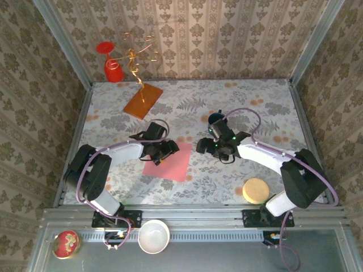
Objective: Fold a paper plane with a square sheet of paper (pick it up from the middle)
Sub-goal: Move the square sheet of paper to the center of the table.
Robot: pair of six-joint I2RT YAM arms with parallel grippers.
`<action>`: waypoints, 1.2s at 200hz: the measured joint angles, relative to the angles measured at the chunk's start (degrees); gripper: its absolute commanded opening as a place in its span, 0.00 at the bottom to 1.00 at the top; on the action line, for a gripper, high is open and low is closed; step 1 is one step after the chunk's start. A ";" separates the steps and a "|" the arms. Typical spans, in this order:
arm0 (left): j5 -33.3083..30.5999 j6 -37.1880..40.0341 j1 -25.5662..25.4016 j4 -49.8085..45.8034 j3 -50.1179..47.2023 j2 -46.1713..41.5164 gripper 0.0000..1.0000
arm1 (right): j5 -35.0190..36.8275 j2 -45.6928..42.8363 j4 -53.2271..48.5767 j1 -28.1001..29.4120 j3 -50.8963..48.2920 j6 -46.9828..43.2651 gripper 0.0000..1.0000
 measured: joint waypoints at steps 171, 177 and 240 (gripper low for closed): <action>7.17 19.43 29.64 -9.92 -5.90 -16.48 1.00 | -9.07 27.08 -8.52 13.49 26.16 -5.01 0.54; 7.34 19.67 29.55 -9.92 -5.90 -16.46 1.00 | -8.96 27.17 -9.42 13.33 26.14 -5.60 0.55; 8.39 21.70 22.73 -10.38 -4.09 -10.99 0.95 | -5.88 23.50 -10.93 9.49 19.80 -11.30 0.56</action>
